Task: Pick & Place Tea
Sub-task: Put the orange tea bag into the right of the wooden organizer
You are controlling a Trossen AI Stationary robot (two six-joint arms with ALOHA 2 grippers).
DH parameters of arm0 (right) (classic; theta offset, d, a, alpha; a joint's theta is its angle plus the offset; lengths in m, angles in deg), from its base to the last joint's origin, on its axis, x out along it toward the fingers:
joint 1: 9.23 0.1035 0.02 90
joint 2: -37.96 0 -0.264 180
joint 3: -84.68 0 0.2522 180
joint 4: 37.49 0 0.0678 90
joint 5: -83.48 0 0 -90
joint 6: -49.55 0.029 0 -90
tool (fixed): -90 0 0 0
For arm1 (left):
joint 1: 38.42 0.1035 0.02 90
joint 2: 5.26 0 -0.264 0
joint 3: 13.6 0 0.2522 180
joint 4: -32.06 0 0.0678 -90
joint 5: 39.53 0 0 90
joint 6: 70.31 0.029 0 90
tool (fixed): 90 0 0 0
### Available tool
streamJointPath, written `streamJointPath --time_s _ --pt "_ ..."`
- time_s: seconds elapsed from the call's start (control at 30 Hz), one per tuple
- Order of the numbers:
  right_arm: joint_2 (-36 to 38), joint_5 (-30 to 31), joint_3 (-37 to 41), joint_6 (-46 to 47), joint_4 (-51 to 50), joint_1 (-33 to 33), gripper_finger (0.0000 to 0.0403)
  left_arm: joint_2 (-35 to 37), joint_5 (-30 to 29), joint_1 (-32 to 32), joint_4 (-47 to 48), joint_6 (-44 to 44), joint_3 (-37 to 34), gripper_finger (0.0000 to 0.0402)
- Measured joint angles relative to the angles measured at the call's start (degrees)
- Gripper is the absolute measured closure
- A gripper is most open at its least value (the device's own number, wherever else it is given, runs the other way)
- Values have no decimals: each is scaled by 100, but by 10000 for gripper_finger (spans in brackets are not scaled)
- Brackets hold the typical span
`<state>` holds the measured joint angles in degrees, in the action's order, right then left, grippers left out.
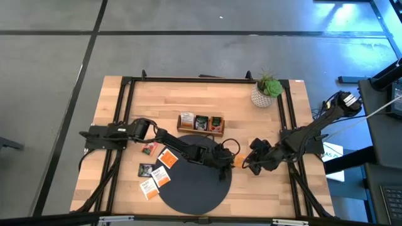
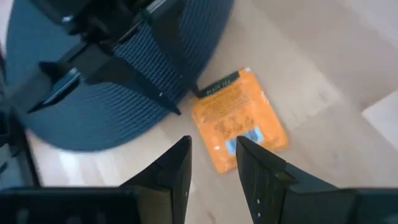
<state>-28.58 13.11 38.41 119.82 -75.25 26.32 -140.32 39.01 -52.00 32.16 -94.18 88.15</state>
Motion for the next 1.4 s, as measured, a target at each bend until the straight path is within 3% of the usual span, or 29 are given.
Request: streamJointPath --time_s 0.37,0.83,1.1,1.4 --pt "-755 72 4 1767 -155 -136 274 -108 117 35 -2 -384 10 303" --pt "-1253 -622 29 2102 -156 -378 274 -108 204 23 84 -345 8 303" --pt "-1145 -507 1028 2568 1908 -360 274 -110 206 19 108 -345 4 301" --pt "-947 -421 1486 2762 2562 -240 274 -110 214 19 108 -345 -1 300"
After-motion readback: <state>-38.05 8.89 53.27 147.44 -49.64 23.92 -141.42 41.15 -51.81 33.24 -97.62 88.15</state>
